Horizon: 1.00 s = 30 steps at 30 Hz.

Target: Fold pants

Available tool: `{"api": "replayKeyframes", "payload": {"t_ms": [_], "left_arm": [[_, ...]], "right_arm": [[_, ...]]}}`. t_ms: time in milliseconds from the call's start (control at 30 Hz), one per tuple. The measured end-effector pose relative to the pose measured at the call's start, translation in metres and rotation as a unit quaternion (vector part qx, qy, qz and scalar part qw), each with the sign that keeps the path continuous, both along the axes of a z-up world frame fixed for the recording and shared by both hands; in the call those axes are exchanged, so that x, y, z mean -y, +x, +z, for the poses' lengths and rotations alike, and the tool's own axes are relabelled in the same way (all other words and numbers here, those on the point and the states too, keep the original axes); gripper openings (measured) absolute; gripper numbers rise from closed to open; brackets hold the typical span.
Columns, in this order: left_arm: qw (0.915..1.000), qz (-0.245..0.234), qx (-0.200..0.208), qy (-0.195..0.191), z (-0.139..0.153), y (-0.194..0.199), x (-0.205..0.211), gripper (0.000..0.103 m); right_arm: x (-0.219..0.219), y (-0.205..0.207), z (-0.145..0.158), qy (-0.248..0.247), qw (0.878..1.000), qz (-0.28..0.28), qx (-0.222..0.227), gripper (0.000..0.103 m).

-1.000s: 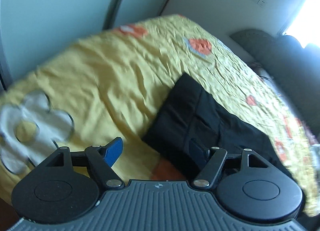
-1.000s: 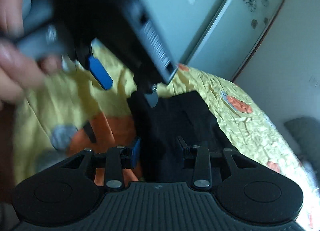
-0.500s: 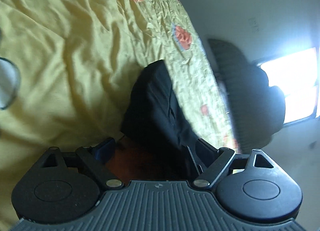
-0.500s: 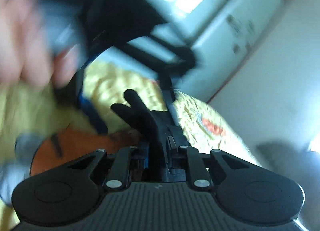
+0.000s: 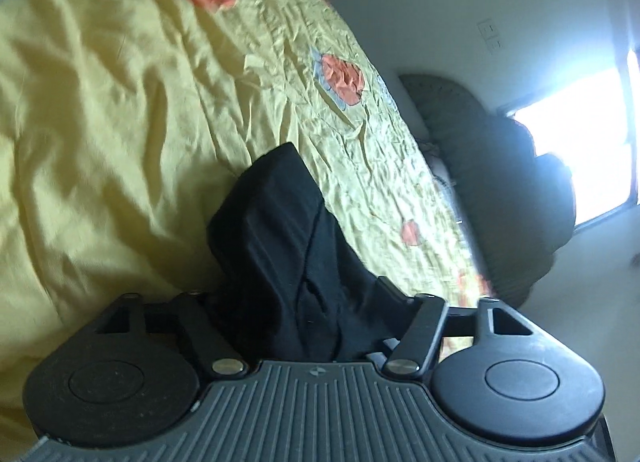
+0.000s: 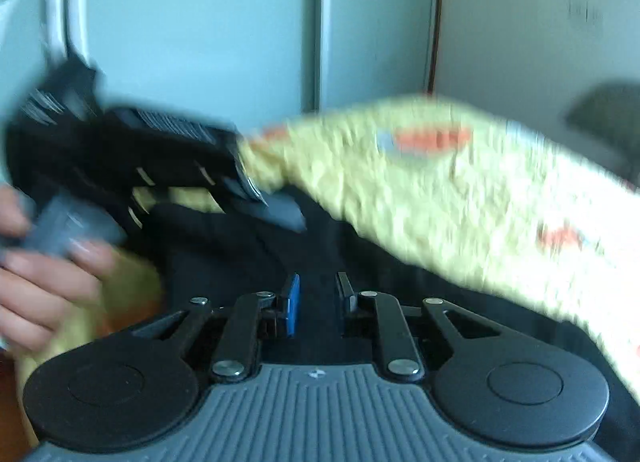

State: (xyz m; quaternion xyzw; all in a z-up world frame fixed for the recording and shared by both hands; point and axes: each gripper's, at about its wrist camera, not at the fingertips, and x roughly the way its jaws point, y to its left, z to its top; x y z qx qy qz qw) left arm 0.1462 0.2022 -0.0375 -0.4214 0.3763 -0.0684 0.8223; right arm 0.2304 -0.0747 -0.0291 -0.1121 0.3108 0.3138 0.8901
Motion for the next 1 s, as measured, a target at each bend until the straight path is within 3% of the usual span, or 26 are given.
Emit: {"api": "replayKeyframes", "payload": {"t_ms": [33, 67, 133, 233, 300, 367, 433, 700, 800, 1000], "left_arm": [[0.9997, -0.002, 0.002, 0.026, 0.002, 0.001, 0.005, 0.054], [0.9985, -0.004, 0.003, 0.055, 0.003, 0.001, 0.009, 0.041], [0.9928, -0.009, 0.008, 0.119, 0.008, 0.000, 0.018, 0.029], [0.9837, -0.010, 0.030, 0.177, 0.014, -0.010, 0.028, 0.027], [0.9741, -0.007, 0.047, 0.221, 0.017, -0.013, 0.041, 0.027], [0.9637, -0.003, 0.057, 0.261, 0.018, -0.014, 0.054, 0.026], [0.9545, 0.000, 0.064, 0.291, 0.021, -0.019, 0.063, 0.026], [0.9384, 0.008, 0.120, 0.324, 0.054, -0.046, 0.096, 0.022], [0.9289, 0.011, 0.135, 0.345, 0.065, -0.055, 0.117, 0.021], [0.9225, 0.016, 0.169, 0.347, 0.082, -0.070, 0.150, 0.021]], "right_arm": [[0.000, 0.003, -0.009, -0.004, 1.000, 0.002, -0.016, 0.018], [0.002, 0.002, -0.010, 0.007, 1.000, -0.001, -0.008, 0.018], [0.005, -0.003, -0.004, 0.023, 1.000, -0.013, -0.002, 0.018], [0.008, -0.007, -0.002, 0.042, 0.999, -0.028, 0.011, 0.022], [0.006, -0.003, -0.007, 0.038, 0.999, -0.033, 0.000, 0.041], [-0.001, 0.000, -0.014, 0.032, 0.999, -0.030, -0.008, 0.052], [-0.003, 0.000, -0.015, 0.027, 0.999, -0.027, 0.001, 0.052], [0.009, -0.010, -0.005, 0.092, 0.994, -0.022, 0.047, 0.052], [0.016, -0.017, 0.000, 0.097, 0.993, -0.025, 0.064, 0.052], [0.046, -0.029, 0.006, 0.143, 0.986, -0.038, 0.076, 0.052]]}}
